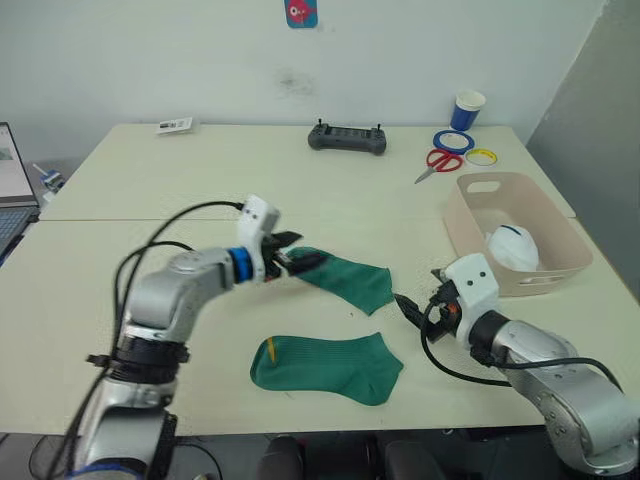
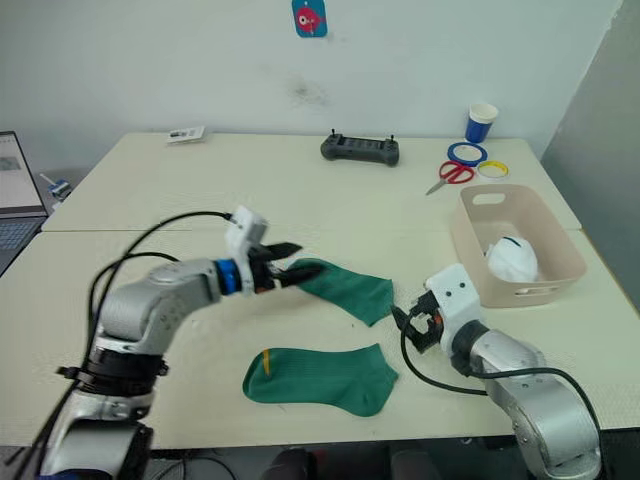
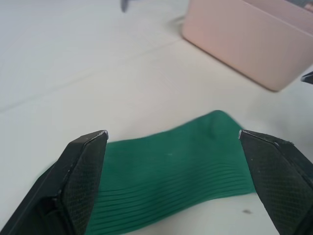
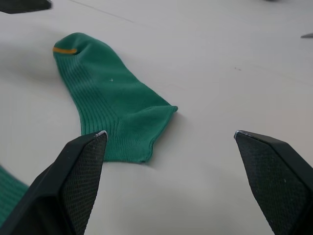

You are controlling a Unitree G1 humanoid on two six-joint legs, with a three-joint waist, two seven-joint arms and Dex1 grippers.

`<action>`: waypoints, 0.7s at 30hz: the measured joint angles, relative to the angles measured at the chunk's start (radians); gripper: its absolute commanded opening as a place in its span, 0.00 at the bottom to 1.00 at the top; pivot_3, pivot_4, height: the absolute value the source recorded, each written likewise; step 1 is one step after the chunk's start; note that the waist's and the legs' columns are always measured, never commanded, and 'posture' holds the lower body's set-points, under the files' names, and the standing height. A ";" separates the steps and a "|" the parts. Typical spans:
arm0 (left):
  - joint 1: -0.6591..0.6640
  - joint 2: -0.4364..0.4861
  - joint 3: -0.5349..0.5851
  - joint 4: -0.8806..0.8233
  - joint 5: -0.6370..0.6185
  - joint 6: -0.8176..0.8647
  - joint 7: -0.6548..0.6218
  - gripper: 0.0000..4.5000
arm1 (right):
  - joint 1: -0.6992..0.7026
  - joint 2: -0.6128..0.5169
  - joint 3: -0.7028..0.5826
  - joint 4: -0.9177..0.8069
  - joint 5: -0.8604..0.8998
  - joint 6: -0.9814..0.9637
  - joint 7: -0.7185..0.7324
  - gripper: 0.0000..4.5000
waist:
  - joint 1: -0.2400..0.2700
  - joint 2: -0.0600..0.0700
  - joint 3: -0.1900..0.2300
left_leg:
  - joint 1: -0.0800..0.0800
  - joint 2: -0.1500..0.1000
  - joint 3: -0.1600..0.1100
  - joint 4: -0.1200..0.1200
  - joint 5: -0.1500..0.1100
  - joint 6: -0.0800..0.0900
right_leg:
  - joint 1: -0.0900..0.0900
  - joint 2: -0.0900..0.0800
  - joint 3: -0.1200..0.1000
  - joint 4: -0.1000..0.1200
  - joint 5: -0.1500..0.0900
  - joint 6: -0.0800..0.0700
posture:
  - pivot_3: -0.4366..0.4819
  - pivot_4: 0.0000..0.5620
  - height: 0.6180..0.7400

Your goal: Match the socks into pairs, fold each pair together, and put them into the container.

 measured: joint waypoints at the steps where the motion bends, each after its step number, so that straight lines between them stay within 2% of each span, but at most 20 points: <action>1: 0.016 0.037 -0.013 0.013 0.014 -0.046 -0.061 0.99 | -0.004 0.033 0.012 0.033 -0.007 -0.016 -0.016 1.00 | -0.002 0.000 0.000 | -0.001 0.000 0.000 0.000 0.000 0.000 | -0.001 0.000 0.000 -0.001 0.000 0.000 | 0.48 0.27 1.00; 6: 0.110 0.162 -0.043 -0.014 0.027 -0.137 -0.297 0.99 | -0.046 0.144 0.044 0.208 -0.048 -0.109 -0.075 1.00 | -0.006 0.000 0.000 | -0.005 0.001 0.001 -0.001 0.000 0.000 | -0.005 0.000 0.000 0.000 -0.001 -0.001 | 0.48 0.27 1.00; 7: 0.121 0.177 -0.044 -0.029 0.024 -0.141 -0.327 1.00 | -0.047 0.156 0.050 0.235 -0.052 -0.122 -0.080 0.93 | -0.006 0.000 0.000 | -0.005 0.001 0.000 -0.001 0.000 0.000 | -0.005 0.000 -0.001 0.000 -0.001 -0.002 | 0.48 0.27 1.00; 9: 0.160 0.220 -0.042 -0.069 0.014 -0.143 -0.383 1.00 | -0.060 0.183 0.060 0.286 -0.054 -0.126 -0.085 0.86 | -0.005 0.000 0.000 | -0.006 0.001 0.000 -0.001 0.000 0.000 | -0.006 0.000 -0.001 0.000 -0.001 -0.002 | 0.48 0.27 1.00; 11: 0.191 0.251 -0.038 -0.096 0.013 -0.150 -0.417 1.00 | -0.066 0.191 0.077 0.321 -0.054 -0.123 -0.080 0.71 | -0.004 0.001 0.001 | -0.006 0.001 0.000 -0.001 0.000 0.000 | -0.006 0.000 -0.001 0.000 -0.001 -0.002 | 0.48 0.27 1.00; 15: 0.217 0.255 -0.021 -0.117 0.015 -0.167 -0.409 1.00 | -0.092 0.179 0.110 0.342 -0.048 -0.118 -0.046 0.40 | -0.005 0.001 0.001 | -0.005 0.001 0.000 0.000 0.000 0.000 | -0.006 0.000 -0.001 0.001 -0.001 -0.002 | 0.48 0.27 1.00; 16: 0.224 0.255 -0.011 -0.125 0.013 -0.168 -0.407 1.00 | -0.095 0.171 0.124 0.342 -0.046 -0.118 -0.036 0.30 | -0.006 0.001 0.001 | -0.005 0.001 0.000 0.000 0.000 0.000 | -0.006 0.000 -0.001 0.002 -0.001 -0.002 | 0.48 0.27 1.00; 20: 0.292 0.257 0.030 -0.196 -0.006 -0.162 -0.397 1.00 | -0.117 0.117 0.140 0.342 -0.043 -0.116 0.007 0.01 | -0.008 0.001 0.001 | -0.006 0.001 0.000 -0.001 0.000 0.000 | -0.006 0.000 -0.001 0.001 -0.001 -0.002 | 0.48 0.27 1.00; 21: 0.308 0.257 0.036 -0.207 -0.008 -0.161 -0.388 1.00 | -0.126 0.098 0.140 0.343 -0.042 -0.116 0.022 0.00 | -0.009 0.001 0.001 | -0.005 0.001 0.000 -0.001 0.000 0.000 | -0.006 0.000 -0.001 0.001 -0.001 -0.002 | 0.48 0.27 1.00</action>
